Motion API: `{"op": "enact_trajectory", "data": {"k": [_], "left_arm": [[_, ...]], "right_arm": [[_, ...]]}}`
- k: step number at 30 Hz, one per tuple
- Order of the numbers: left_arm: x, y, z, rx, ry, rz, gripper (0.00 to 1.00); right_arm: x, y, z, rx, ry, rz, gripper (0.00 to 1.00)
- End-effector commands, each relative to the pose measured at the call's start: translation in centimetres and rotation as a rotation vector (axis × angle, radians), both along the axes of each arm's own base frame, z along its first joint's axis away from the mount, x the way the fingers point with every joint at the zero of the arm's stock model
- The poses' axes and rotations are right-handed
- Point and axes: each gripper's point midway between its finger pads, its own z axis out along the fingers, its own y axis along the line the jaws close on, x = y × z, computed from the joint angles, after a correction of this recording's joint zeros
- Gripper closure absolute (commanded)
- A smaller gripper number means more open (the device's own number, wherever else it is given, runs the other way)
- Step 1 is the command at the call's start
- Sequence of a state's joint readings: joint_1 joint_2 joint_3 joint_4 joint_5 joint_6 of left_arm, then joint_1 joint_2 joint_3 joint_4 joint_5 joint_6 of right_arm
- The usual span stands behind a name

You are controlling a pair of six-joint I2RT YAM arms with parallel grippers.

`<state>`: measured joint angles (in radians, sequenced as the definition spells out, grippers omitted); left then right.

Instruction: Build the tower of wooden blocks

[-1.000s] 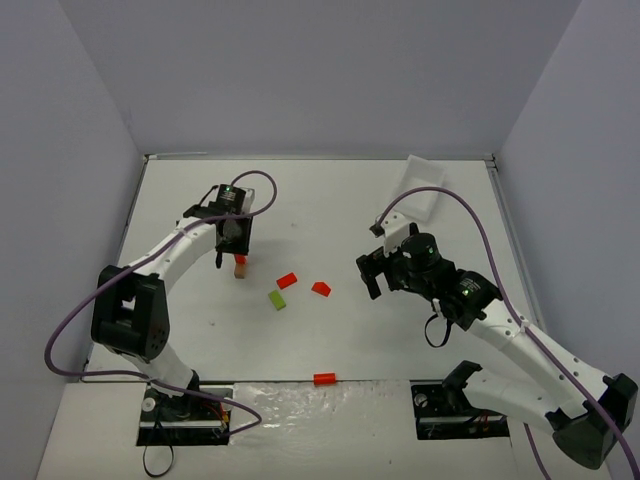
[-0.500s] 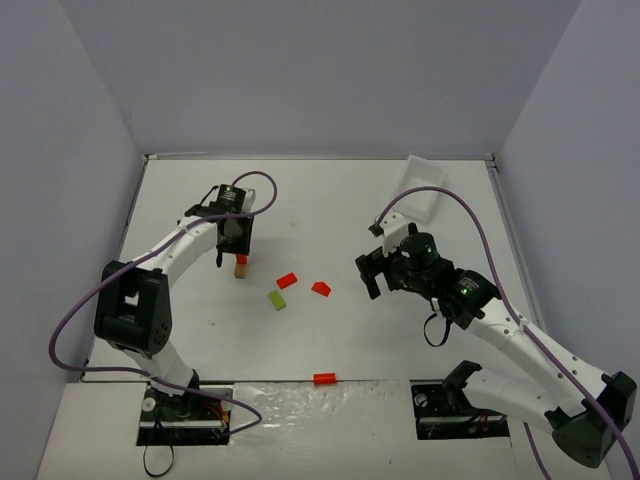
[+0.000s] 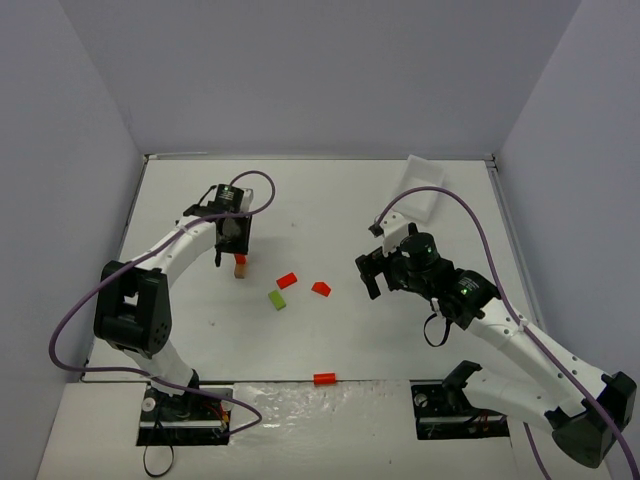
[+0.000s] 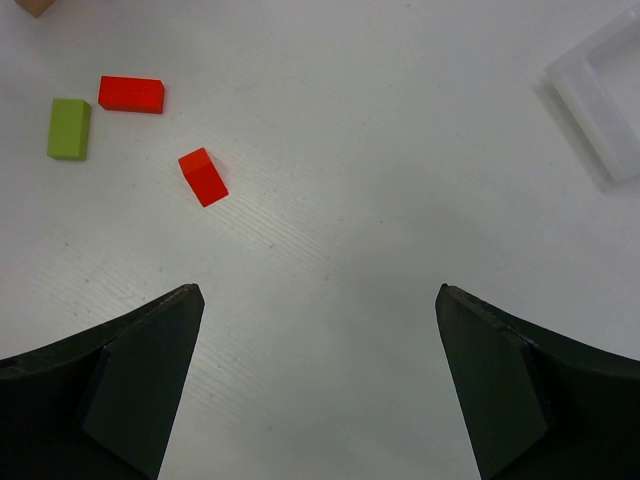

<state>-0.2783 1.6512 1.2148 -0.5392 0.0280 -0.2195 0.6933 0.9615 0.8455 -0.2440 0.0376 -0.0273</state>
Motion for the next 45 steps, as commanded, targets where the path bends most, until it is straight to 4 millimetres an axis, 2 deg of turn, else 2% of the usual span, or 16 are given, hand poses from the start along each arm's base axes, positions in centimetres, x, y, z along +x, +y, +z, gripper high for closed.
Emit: {"op": "enact_trajectory", "data": {"k": [1, 21, 34, 45], "left_arm": [[1.7, 0.0, 1.8, -0.027, -0.077, 0.013, 1.0], [1.8, -0.4, 1.9, -0.044, -0.067, 0.001, 1.0], [1.4, -0.1, 3.1, -0.036, -0.067, 0.017, 1.0], [1.5, 0.2, 2.7, -0.019, -0.063, 0.026, 0.99]], "right_arm": [[1.2, 0.8, 2.6, 0.057, -0.064, -0.006, 0.0], [1.2, 0.9, 2.6, 0.059, -0.06, 0.0, 0.0], [1.1, 1.1, 2.4, 0.061, -0.053, 0.005, 0.0], [1.0, 1.1, 2.4, 0.062, -0.052, 0.007, 0.0]]}}
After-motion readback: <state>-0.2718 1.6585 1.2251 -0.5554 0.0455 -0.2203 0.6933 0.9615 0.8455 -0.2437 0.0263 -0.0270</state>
